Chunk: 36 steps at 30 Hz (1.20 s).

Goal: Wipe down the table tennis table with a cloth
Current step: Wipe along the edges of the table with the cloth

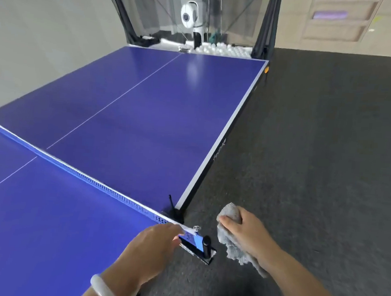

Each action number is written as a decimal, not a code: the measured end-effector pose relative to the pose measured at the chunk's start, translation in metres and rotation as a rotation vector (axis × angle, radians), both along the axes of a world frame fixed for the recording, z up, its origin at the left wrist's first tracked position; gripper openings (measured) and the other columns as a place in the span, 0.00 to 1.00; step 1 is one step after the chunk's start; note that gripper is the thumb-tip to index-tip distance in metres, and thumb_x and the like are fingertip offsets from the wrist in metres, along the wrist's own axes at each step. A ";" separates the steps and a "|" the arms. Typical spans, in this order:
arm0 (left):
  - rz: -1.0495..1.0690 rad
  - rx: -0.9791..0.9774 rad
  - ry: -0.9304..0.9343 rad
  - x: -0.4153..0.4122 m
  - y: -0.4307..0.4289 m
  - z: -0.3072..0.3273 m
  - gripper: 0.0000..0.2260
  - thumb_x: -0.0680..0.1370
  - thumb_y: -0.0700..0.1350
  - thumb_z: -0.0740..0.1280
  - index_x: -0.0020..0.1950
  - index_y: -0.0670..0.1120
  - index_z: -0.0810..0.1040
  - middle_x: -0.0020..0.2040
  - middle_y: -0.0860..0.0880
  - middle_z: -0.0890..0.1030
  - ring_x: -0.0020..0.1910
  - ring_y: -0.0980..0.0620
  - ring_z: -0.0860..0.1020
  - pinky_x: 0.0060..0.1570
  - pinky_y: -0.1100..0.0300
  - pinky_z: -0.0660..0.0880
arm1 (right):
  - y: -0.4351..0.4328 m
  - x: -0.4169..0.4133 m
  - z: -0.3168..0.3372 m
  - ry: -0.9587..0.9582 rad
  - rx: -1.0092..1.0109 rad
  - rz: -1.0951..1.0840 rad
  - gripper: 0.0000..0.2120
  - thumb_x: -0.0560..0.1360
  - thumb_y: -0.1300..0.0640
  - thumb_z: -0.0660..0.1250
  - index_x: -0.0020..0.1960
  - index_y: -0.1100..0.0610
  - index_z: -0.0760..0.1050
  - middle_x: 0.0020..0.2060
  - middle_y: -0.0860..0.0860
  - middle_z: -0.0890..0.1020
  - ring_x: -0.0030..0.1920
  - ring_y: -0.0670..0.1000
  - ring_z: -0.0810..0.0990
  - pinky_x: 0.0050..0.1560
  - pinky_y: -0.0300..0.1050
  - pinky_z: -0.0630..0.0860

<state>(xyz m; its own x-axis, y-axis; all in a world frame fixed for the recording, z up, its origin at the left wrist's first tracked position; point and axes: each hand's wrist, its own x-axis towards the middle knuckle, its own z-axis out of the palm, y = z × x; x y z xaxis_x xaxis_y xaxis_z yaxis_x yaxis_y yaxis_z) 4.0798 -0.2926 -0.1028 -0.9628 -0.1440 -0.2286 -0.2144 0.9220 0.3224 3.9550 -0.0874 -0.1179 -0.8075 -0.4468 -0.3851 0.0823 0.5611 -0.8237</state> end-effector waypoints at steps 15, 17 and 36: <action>0.282 -0.102 -0.133 -0.183 -0.068 -0.055 0.15 0.83 0.46 0.60 0.70 0.51 0.72 0.67 0.54 0.73 0.68 0.53 0.71 0.69 0.59 0.62 | -0.101 -0.156 -0.099 -1.107 -0.325 -0.324 0.16 0.82 0.42 0.59 0.45 0.54 0.73 0.34 0.53 0.79 0.37 0.52 0.79 0.38 0.46 0.72; 0.306 -0.107 -0.181 -0.203 -0.079 -0.076 0.17 0.83 0.47 0.59 0.73 0.51 0.67 0.71 0.54 0.68 0.70 0.52 0.68 0.70 0.58 0.61 | -0.112 -0.160 -0.112 -1.123 -0.325 -0.325 0.18 0.82 0.41 0.58 0.44 0.55 0.72 0.27 0.50 0.77 0.29 0.50 0.76 0.32 0.43 0.69; 0.023 -0.244 0.080 -0.261 -0.129 -0.195 0.25 0.83 0.49 0.47 0.80 0.47 0.56 0.80 0.48 0.54 0.79 0.50 0.51 0.78 0.52 0.47 | -0.174 -0.110 -0.177 -0.812 -0.105 0.036 0.13 0.81 0.65 0.58 0.66 0.63 0.67 0.45 0.51 0.71 0.46 0.51 0.73 0.46 0.47 0.71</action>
